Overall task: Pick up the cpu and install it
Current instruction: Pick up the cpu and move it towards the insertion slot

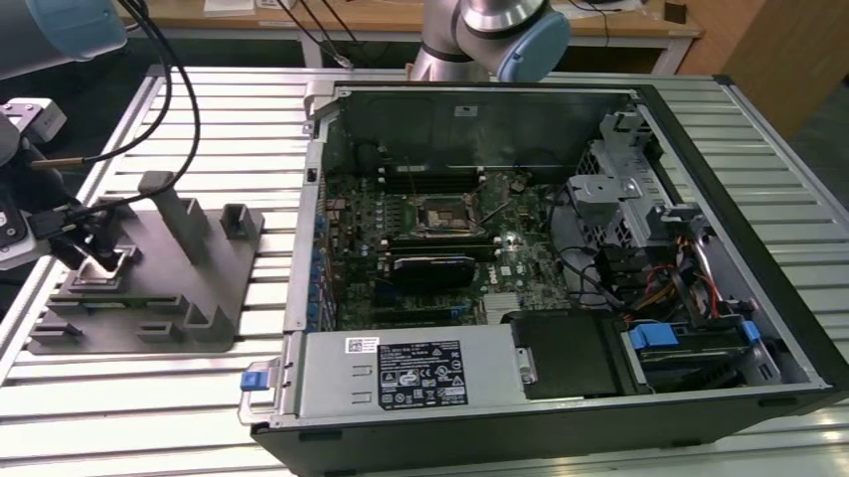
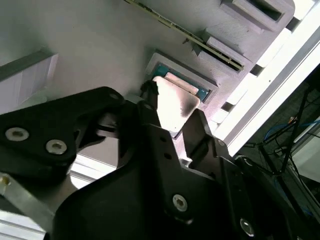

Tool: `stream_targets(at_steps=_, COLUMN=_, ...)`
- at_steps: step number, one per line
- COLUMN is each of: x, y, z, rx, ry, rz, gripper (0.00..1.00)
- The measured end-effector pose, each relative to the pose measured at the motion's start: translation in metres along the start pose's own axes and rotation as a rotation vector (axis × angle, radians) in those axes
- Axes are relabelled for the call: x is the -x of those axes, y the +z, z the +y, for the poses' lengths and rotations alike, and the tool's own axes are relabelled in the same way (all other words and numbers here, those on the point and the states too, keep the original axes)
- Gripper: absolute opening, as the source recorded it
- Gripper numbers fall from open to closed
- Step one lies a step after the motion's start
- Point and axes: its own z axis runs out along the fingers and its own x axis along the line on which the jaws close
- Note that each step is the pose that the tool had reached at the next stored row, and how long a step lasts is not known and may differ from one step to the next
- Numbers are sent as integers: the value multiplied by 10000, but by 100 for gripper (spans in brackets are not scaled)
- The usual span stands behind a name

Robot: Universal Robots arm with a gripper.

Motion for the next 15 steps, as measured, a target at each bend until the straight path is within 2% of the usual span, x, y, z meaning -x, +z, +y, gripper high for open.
stream_targets(at_steps=2, x=0, y=0, z=0, rx=-1, ry=0, rz=0, gripper=53)
stream_targets(at_steps=3, x=0, y=0, z=0, rx=-1, ry=0, rz=0, gripper=53)
stream_targets(at_steps=4, x=0, y=0, z=0, rx=-2, ry=0, rz=0, gripper=59)
stream_targets(at_steps=9, x=0, y=6, z=0, rx=-3, ry=1, rz=-1, gripper=59)
stream_targets(at_steps=15, x=-2, y=64, z=-3, rx=-3, ry=0, rz=-1, gripper=59)
